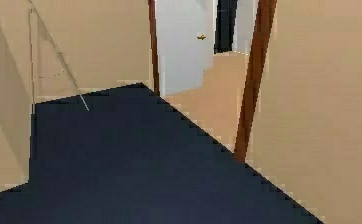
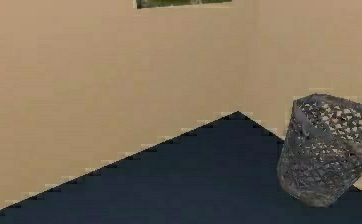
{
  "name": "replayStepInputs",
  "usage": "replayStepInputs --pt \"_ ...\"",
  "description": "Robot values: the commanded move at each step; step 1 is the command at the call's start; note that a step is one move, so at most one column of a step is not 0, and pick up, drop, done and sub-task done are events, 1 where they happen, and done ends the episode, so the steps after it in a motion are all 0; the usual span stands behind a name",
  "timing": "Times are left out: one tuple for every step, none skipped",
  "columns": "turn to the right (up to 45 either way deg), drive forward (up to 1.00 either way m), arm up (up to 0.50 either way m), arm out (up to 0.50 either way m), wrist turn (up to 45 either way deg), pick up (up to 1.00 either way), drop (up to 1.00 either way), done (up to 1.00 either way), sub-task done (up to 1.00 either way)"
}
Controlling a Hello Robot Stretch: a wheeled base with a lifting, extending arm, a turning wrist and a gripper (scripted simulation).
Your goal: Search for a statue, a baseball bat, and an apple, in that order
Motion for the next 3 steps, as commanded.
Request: replayStepInputs --pt "0.0 1.0 0.0 0.0 0.0 0.0 0.0 0.0 0.0" --pt "0.0 0.55 0.0 0.0 0.0 0.0 0.0 0.0 0.0" --pt "33.0 0.0 0.0 0.0 0.0 0.0 0.0 0.0 0.0"
